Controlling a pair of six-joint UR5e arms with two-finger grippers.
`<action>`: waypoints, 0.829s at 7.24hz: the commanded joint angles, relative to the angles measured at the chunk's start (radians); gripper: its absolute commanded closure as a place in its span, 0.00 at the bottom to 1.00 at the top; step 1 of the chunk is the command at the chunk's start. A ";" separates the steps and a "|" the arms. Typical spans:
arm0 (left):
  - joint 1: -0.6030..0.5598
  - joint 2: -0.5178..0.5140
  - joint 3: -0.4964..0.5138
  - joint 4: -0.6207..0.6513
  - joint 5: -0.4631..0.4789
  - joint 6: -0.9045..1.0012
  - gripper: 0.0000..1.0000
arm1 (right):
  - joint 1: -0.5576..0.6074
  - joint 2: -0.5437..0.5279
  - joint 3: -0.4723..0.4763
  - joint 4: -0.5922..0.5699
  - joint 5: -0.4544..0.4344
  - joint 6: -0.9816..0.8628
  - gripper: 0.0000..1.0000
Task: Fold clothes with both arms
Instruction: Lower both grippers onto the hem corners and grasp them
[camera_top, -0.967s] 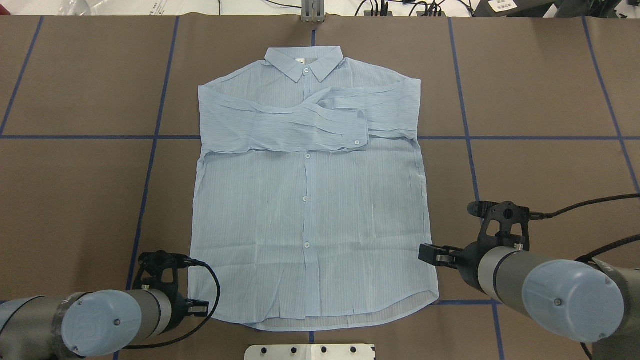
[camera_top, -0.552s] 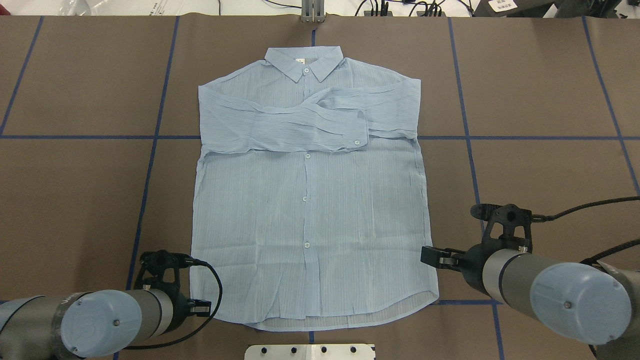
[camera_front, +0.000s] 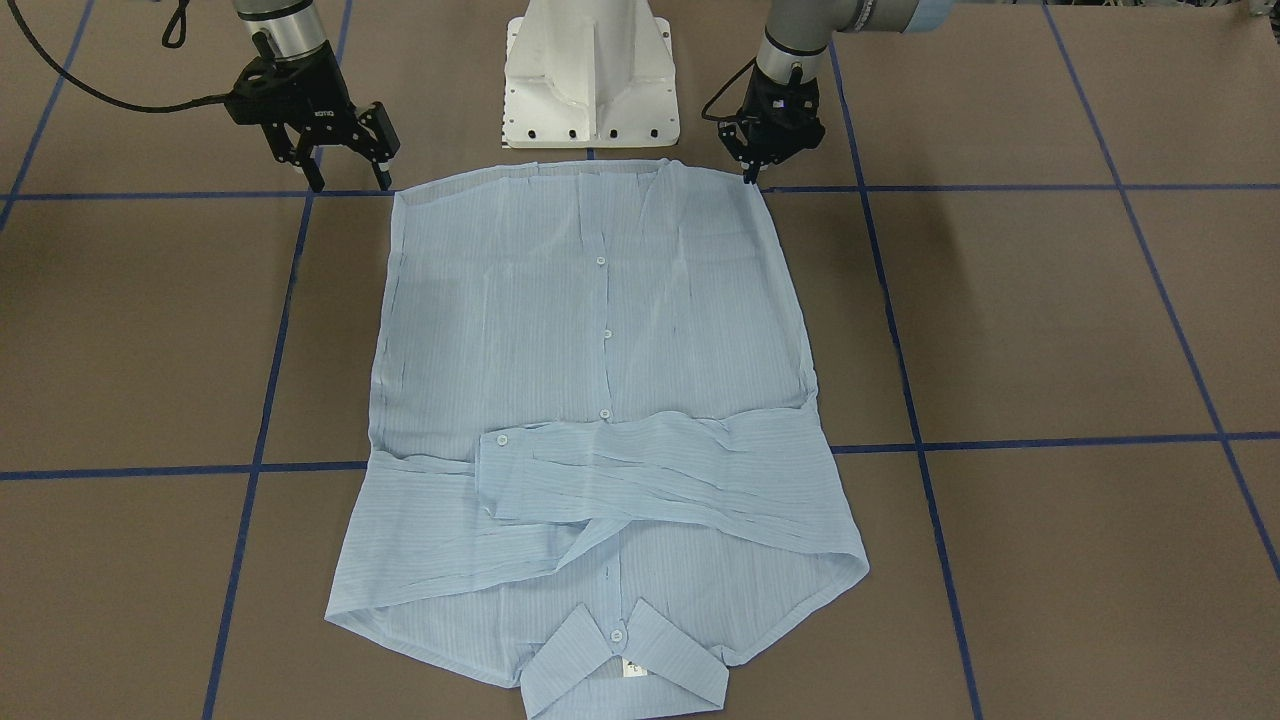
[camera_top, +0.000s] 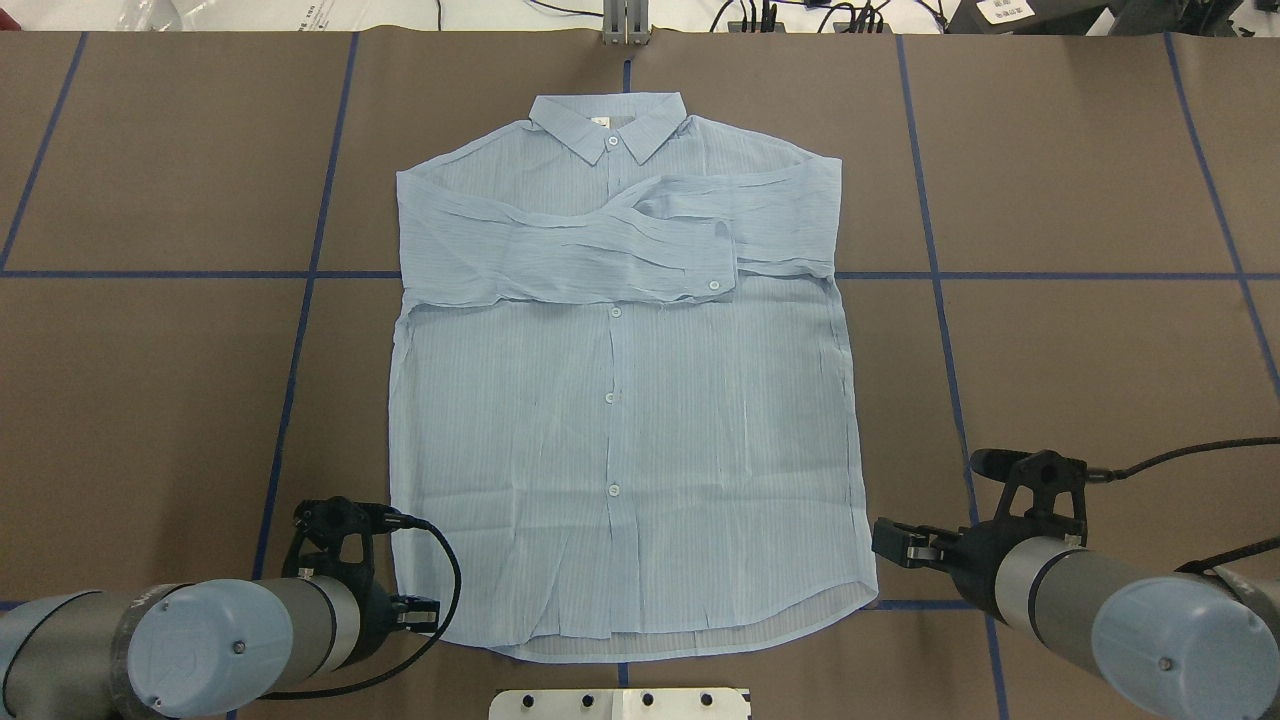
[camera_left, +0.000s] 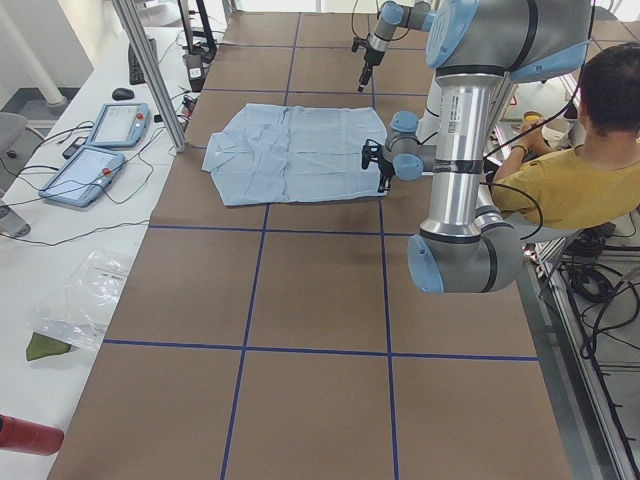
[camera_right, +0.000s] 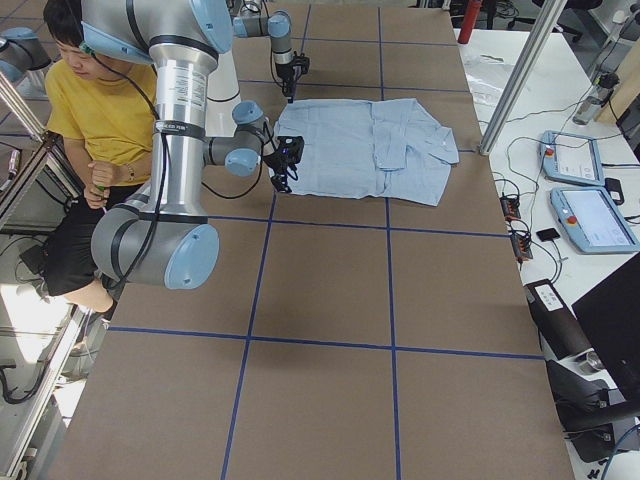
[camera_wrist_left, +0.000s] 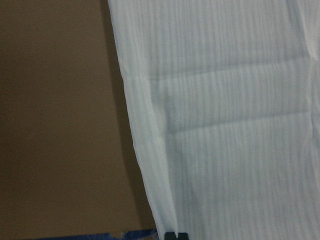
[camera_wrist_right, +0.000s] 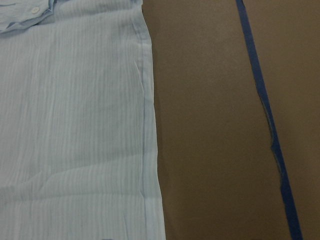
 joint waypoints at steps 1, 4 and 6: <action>-0.001 -0.008 -0.003 -0.001 0.032 0.000 1.00 | -0.086 0.020 -0.041 0.001 -0.096 0.052 0.25; -0.002 -0.009 -0.004 -0.002 0.068 0.000 1.00 | -0.145 0.028 -0.073 -0.005 -0.151 0.074 0.45; -0.004 -0.007 -0.012 -0.002 0.069 0.000 1.00 | -0.165 0.037 -0.092 -0.005 -0.182 0.074 0.57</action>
